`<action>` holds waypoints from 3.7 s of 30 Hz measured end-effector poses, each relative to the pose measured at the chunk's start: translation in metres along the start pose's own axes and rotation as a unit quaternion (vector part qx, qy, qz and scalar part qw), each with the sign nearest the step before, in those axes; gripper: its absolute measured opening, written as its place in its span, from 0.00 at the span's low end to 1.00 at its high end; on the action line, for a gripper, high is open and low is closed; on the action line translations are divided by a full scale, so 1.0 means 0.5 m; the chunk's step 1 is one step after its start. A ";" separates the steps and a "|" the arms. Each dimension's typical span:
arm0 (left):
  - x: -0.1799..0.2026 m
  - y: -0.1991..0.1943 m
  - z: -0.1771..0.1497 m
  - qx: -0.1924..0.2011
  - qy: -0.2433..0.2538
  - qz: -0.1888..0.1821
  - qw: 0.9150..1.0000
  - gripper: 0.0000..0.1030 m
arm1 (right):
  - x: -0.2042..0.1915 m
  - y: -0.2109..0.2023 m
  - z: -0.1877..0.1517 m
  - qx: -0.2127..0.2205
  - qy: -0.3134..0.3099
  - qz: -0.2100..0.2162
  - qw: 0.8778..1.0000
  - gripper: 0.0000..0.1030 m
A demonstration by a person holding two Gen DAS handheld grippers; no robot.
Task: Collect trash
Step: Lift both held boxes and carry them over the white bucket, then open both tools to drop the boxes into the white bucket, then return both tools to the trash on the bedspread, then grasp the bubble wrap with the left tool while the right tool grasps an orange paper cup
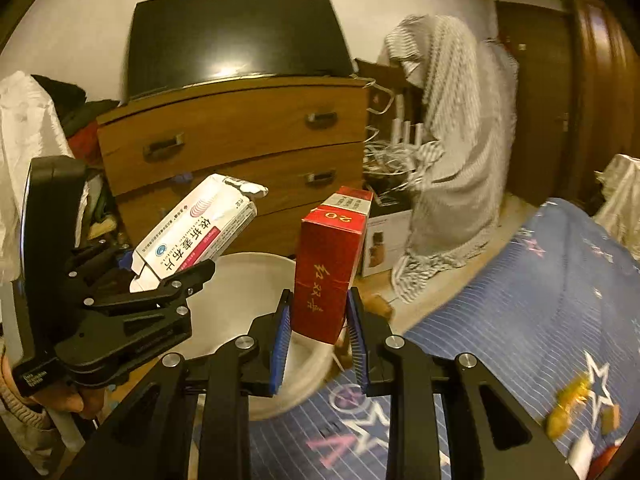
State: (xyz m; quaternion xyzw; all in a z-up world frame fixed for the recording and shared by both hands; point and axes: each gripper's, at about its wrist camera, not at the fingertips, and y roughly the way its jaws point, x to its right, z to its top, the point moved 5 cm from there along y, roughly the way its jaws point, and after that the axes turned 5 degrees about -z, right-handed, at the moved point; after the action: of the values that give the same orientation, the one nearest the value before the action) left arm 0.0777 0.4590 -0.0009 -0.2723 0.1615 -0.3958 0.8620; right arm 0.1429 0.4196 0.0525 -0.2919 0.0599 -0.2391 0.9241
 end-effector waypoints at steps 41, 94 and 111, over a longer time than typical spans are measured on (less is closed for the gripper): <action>-0.098 0.115 -0.056 -0.052 -0.023 0.017 0.998 0.62 | -0.049 0.112 -0.026 -0.029 -0.011 0.016 0.999 0.42; 0.654 -0.135 -0.264 0.002 0.160 -0.200 0.967 0.87 | 0.655 -0.826 -0.934 0.078 0.300 -0.450 0.838 0.77; 0.853 0.019 -0.236 -0.094 0.151 -0.288 0.941 0.87 | 0.916 -0.619 -0.888 -0.020 0.306 -0.360 0.881 0.95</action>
State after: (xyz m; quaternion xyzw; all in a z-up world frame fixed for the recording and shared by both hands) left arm 0.2958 0.0953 -0.1277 -0.3236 0.2409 -0.6467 0.6474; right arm 0.3081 -0.2468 -0.1234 -0.2241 0.2351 -0.6313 0.7043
